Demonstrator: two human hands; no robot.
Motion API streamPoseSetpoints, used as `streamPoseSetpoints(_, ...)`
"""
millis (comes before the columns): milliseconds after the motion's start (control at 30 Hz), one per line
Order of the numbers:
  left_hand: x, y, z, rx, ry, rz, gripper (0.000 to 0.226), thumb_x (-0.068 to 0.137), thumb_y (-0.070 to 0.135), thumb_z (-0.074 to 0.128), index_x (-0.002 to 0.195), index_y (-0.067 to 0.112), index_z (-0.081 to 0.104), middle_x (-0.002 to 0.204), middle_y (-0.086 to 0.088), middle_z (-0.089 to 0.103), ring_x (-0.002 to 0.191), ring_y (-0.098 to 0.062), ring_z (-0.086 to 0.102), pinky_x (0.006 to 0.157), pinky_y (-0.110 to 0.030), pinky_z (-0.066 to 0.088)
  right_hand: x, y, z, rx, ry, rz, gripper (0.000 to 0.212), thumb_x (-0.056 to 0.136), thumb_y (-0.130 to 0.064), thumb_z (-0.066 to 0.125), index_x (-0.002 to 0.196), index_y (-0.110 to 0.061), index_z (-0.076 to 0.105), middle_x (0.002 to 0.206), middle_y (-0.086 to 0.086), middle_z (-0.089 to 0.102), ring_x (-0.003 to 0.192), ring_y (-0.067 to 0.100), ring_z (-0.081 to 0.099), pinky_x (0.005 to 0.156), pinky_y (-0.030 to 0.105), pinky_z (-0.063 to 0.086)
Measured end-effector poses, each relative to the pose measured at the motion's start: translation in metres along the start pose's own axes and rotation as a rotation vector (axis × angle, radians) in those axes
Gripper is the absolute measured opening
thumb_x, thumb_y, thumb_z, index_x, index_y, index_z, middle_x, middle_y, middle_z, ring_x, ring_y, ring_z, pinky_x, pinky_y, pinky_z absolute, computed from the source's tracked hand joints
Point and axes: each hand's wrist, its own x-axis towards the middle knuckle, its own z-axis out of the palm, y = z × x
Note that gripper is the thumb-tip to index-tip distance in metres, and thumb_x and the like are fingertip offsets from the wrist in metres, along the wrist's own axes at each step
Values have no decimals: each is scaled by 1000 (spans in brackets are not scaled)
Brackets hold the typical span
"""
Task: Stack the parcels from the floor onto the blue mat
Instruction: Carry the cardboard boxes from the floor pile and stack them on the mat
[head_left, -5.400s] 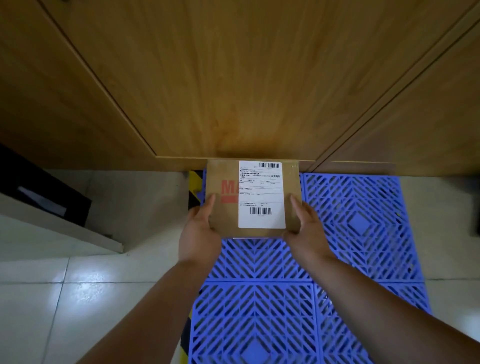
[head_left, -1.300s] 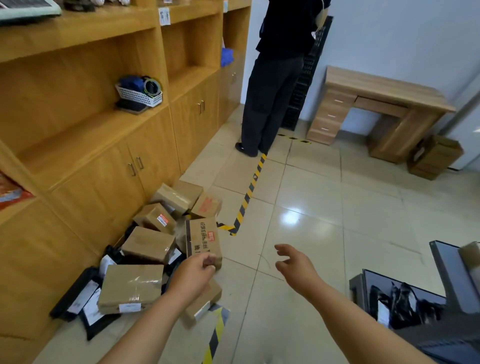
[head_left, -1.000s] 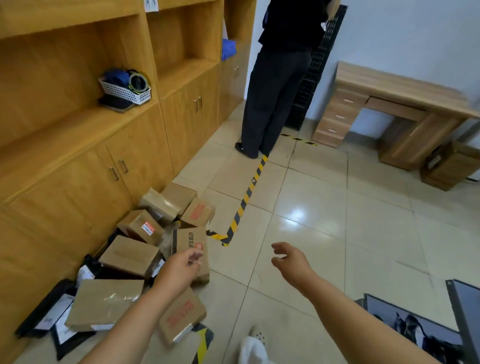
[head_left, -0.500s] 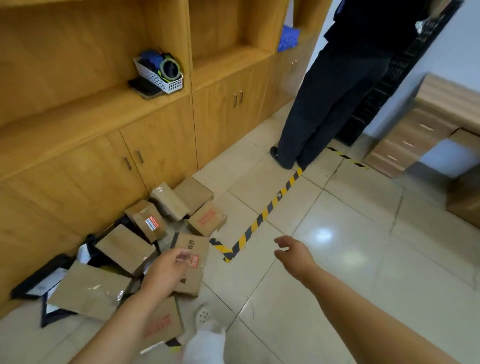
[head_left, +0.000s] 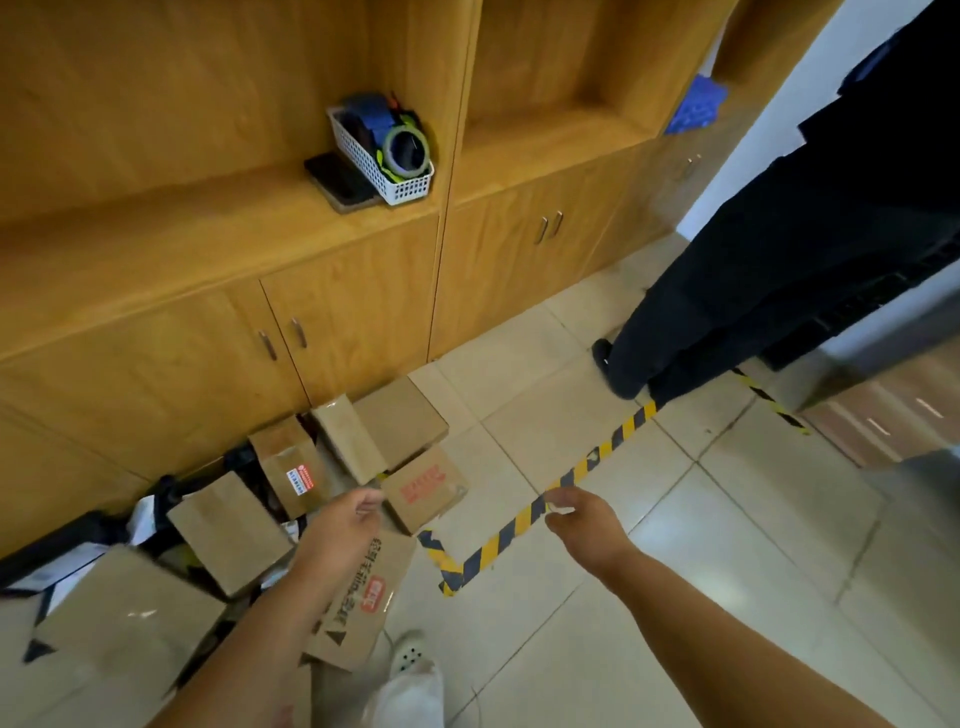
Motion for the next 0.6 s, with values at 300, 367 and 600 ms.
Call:
streamPoseSetpoints(300,78,30,-3,20,140,-72,22,95,17,48,113,24,60,107,5,63,94,-10,55,76,-27,44,115,-29,-13,-6,-167,30,31,90,-8,49,118,-13,60,117,7,61,95,15,57,73,20,43)
streamPoseSetpoints(367,95,30,4,3,159,-124,22,95,17,48,113,22,60,108,4,63,96,-12,57,84,-32,47,146,-32,-13,-46,-215,16,32,90,-10,49,119,-15,59,118,6,61,95,17,59,76,23,46)
streamPoseSetpoints(600,159,29,55,-5,209,-300,29,96,15,41,122,19,53,96,-7,66,76,-17,62,62,-28,48,258,-28,-7,-198,-400,-27,31,89,-11,51,118,-14,61,120,7,62,110,19,58,87,23,45)
